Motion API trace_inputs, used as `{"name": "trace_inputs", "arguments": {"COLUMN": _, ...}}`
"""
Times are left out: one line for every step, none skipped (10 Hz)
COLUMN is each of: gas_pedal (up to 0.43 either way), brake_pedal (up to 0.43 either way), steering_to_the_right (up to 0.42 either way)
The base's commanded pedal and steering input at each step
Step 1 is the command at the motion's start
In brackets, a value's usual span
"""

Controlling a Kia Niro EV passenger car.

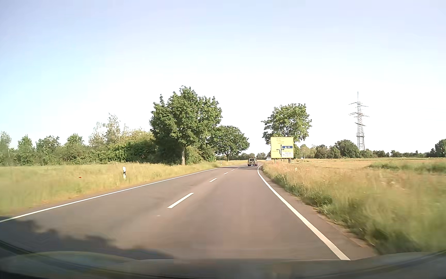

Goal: Follow the waypoints while adhering to traffic rules and regulations

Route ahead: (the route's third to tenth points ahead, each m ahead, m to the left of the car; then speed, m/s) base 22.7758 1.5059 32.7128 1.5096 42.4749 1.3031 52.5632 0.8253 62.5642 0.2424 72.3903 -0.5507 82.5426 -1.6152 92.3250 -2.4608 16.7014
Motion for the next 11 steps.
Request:
{"name": "trace_inputs", "arguments": {"gas_pedal": 0.118, "brake_pedal": 0.03, "steering_to_the_right": 0.006}}
{"name": "trace_inputs", "arguments": {"gas_pedal": 0.118, "brake_pedal": 0.03, "steering_to_the_right": 0.006}}
{"name": "trace_inputs", "arguments": {"gas_pedal": 0.118, "brake_pedal": 0.03, "steering_to_the_right": 0.006}}
{"name": "trace_inputs", "arguments": {"gas_pedal": 0.118, "brake_pedal": 0.03, "steering_to_the_right": 0.007}}
{"name": "trace_inputs", "arguments": {"gas_pedal": 0.118, "brake_pedal": 0.03, "steering_to_the_right": 0.007}}
{"name": "trace_inputs", "arguments": {"gas_pedal": 0.118, "brake_pedal": 0.03, "steering_to_the_right": 0.007}}
{"name": "trace_inputs", "arguments": {"gas_pedal": 0.118, "brake_pedal": 0.03, "steering_to_the_right": 0.007}}
{"name": "trace_inputs", "arguments": {"gas_pedal": 0.118, "brake_pedal": 0.03, "steering_to_the_right": 0.007}}
{"name": "trace_inputs", "arguments": {"gas_pedal": 0.118, "brake_pedal": 0.03, "steering_to_the_right": 0.007}}
{"name": "trace_inputs", "arguments": {"gas_pedal": 0.118, "brake_pedal": 0.03, "steering_to_the_right": 0.007}}
{"name": "trace_inputs", "arguments": {"gas_pedal": 0.118, "brake_pedal": 0.03, "steering_to_the_right": 0.007}}
